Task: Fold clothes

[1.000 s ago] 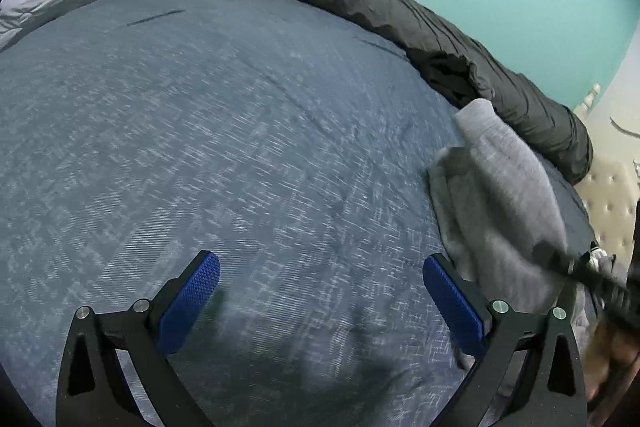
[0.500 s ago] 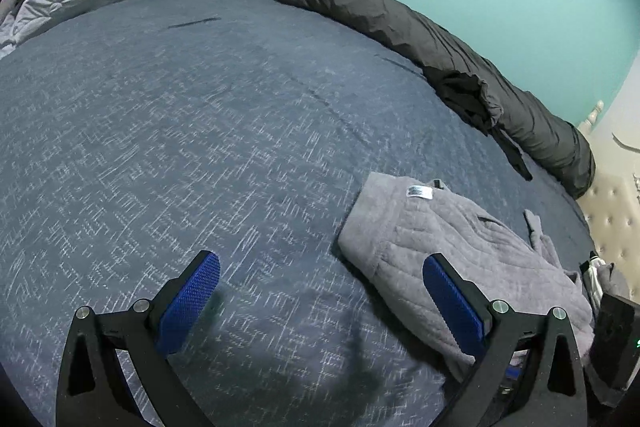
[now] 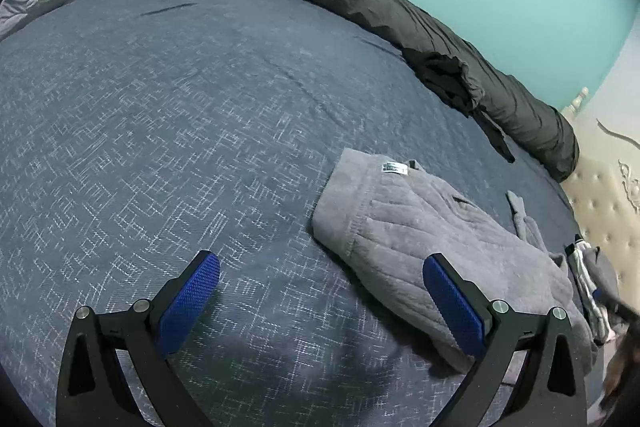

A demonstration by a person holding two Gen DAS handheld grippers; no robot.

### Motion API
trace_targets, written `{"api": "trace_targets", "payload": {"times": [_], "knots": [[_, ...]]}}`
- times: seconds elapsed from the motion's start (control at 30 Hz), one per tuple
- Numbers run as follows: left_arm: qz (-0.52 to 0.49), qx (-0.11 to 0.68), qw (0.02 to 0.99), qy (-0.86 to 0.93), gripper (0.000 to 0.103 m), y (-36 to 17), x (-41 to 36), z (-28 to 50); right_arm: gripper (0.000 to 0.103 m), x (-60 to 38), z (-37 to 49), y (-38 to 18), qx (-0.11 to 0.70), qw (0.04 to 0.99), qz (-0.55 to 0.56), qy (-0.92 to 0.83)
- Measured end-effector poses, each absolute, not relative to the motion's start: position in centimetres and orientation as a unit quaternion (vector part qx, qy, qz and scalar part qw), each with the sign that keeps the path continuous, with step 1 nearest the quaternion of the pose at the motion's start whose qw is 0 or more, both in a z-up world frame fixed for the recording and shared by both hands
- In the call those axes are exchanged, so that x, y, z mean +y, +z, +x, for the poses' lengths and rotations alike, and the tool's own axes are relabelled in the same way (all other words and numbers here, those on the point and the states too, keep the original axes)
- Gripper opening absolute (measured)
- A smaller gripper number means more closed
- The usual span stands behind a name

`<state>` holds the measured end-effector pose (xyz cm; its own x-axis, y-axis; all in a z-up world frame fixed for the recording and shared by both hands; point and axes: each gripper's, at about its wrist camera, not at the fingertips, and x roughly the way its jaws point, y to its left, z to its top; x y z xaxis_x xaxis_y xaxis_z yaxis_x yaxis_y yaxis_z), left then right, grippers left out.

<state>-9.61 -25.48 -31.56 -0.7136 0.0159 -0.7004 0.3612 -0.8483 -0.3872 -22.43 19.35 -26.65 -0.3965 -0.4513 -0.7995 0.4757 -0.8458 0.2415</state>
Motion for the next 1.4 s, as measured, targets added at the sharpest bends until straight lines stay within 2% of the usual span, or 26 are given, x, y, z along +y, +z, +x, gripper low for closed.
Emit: {"api": "trace_targets", "payload": {"times": [0.13, 0.23, 0.33, 0.4, 0.63, 0.93, 1.03, 1.1, 1.13, 1.2, 1.4], "knots": [[0.367, 0.256, 0.100, -0.889, 0.103, -31.6, -25.2, -10.0, 0.051, 25.3, -24.7, -24.6, 0.008, 0.213, 0.463, -0.860], [0.368, 0.251, 0.102, -0.890, 0.103, -31.5, -25.0, -10.4, 0.052, 28.1, -28.1, -26.3, -0.008, 0.166, 0.503, -0.848], [0.369, 0.247, 0.102, -0.890, 0.103, -31.6, -24.9, -10.7, 0.054, 28.3, -30.4, -27.6, -0.004, 0.148, 0.522, -0.840], [0.369, 0.244, 0.102, -0.891, 0.103, -31.6, -24.8, -10.9, 0.059, 28.5, -31.9, -28.4, -0.001, 0.135, 0.534, -0.834], [0.372, 0.235, 0.104, -0.892, 0.103, -31.7, -24.9, -11.3, 0.060, 25.3, -35.5, -31.3, 0.048, 0.138, 0.564, -0.813], [0.376, 0.233, 0.107, -0.890, 0.103, -31.9, -25.3, -11.6, 0.060, 22.6, -38.6, -36.3, 0.106, 0.097, 0.616, -0.775], [0.376, 0.234, 0.106, -0.890, 0.103, -31.9, -25.2, -11.6, 0.042, 22.6, -38.1, -36.9, 0.114, 0.092, 0.610, -0.779], [0.375, 0.235, 0.106, -0.890, 0.103, -31.9, -25.1, -11.7, 0.025, 22.7, -37.8, -36.7, 0.114, 0.093, 0.604, -0.783], [0.375, 0.234, 0.106, -0.891, 0.103, -31.9, -25.1, -11.7, 0.021, 22.8, -37.6, -36.3, 0.108, 0.096, 0.600, -0.787], [0.376, 0.231, 0.106, -0.891, 0.103, -31.9, -25.0, -11.6, 0.017, 23.4, -37.2, -34.9, 0.090, 0.104, 0.588, -0.797], [0.371, 0.236, 0.113, -0.891, 0.103, -31.6, -25.0, -11.0, 0.015, 27.1, -36.0, -27.3, 0.023, 0.119, 0.520, -0.846]]}}
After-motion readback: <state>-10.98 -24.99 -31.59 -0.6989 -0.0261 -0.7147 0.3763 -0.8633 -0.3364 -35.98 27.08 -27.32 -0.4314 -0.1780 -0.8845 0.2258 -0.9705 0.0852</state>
